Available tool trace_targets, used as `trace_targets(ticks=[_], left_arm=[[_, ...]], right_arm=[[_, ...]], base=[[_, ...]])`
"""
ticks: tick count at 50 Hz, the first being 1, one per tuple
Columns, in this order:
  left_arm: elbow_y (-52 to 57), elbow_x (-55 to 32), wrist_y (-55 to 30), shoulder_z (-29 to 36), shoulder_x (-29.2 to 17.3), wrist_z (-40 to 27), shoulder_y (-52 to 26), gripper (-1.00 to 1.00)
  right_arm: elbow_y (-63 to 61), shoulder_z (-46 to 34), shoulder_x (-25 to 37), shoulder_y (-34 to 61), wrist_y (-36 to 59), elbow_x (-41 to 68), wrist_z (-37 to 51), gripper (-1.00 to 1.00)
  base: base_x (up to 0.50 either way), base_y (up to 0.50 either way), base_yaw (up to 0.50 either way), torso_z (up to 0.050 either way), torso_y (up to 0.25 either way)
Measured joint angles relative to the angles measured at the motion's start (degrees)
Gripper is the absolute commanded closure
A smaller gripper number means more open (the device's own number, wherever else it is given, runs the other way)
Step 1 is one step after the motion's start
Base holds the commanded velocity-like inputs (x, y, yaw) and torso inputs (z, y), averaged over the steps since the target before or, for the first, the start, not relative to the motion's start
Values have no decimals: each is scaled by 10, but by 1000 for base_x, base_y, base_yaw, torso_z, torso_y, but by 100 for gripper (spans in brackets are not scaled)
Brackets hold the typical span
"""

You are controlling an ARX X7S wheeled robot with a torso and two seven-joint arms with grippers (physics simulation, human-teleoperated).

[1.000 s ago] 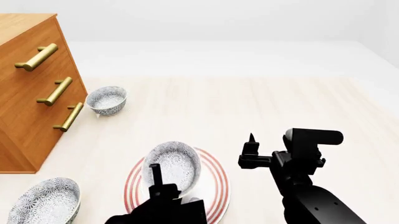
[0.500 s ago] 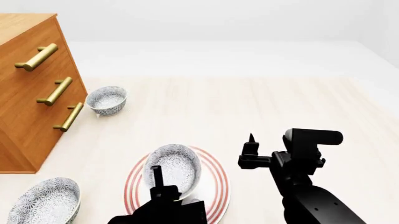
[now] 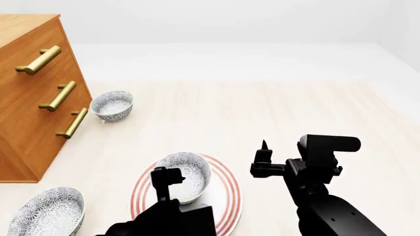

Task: Put the bowl in the middle on the plate.

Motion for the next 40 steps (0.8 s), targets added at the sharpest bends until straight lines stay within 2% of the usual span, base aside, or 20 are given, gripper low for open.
trace_targets(ticks=[16, 23, 26, 31, 36, 40], left_arm=[[135, 4, -96, -13, -30, 32, -36, -100], [187, 29, -117, -37, -43, 71, -36, -100], [204, 87, -119, -59, -39, 134, -22, -100], [220, 216, -125, -124, -10, 298, -3, -100], [197, 341, -130, -220, 49, 449, -1, -100], [159, 419, -129, -312, 107, 531, -7, -100]], right_arm=[[2, -4, 2, -2, -4, 2, 2, -100], [4, -5, 3, -3, -7, 3, 3, -100], [3, -6, 4, -3, -8, 3, 4, -100], [1, -8, 5, -2, -7, 3, 6, -100], [-4, -12, 7, 0, -7, 0, 10, -100], [-12, -15, 10, 3, -4, -1, 13, -100]], base=[[0, 0, 0, 0, 0], [0, 0, 0, 0, 0], [0, 0, 0, 0, 0], [0, 0, 0, 0, 0], [0, 0, 0, 0, 0], [0, 0, 0, 0, 0]])
